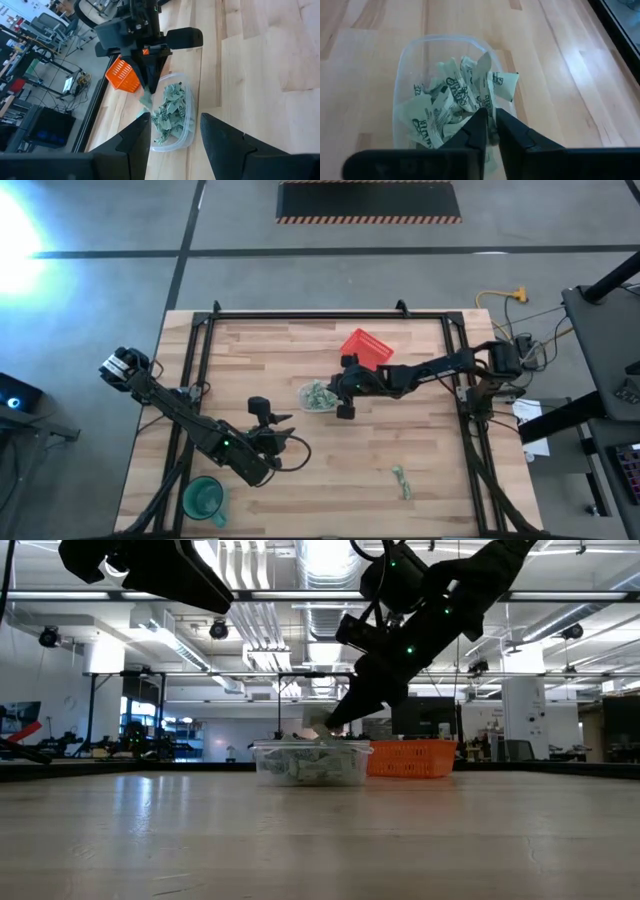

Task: Pick and place items into bin
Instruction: Put the stevia packet into the transparent bin

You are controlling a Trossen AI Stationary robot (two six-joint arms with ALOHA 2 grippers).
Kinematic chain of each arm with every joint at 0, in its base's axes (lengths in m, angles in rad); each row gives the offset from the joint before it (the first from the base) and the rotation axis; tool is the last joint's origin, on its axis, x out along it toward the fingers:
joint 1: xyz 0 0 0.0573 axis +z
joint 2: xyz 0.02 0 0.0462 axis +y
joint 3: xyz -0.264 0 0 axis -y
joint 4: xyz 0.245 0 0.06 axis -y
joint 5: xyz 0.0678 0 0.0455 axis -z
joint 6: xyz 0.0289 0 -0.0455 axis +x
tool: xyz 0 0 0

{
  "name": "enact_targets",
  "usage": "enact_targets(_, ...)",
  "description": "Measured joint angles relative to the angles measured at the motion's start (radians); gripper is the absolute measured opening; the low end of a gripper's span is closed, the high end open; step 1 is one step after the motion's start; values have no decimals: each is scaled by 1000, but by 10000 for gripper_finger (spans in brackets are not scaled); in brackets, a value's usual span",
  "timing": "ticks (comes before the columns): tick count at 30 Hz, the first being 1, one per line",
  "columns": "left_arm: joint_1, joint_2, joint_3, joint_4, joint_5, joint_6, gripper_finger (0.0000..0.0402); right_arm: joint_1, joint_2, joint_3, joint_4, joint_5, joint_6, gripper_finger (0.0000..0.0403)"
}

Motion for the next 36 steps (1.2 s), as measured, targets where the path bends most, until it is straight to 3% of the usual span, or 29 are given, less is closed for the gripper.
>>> enact_targets(8, 0, 0, 0, 0, 0, -1, 155, -3, -18, -3, -19, -17, -7, 132)
enact_targets(12, 0, 0, 0, -1, 0, -1, 155, 18, -90, -3, -99, -17, -24, 158)
enact_targets(18, 0, 0, 0, 0, 1, -4, 155, 119, -239, -3, -392, -22, 22, 153)
enact_targets(24, 0, 0, -1, 2, 1, -5, 155, 298, -342, -5, -643, -25, 170, 137)
enact_targets(36, 0, 0, -1, 2, 1, -5, 155, 653, -374, -33, -759, -20, 527, 123)
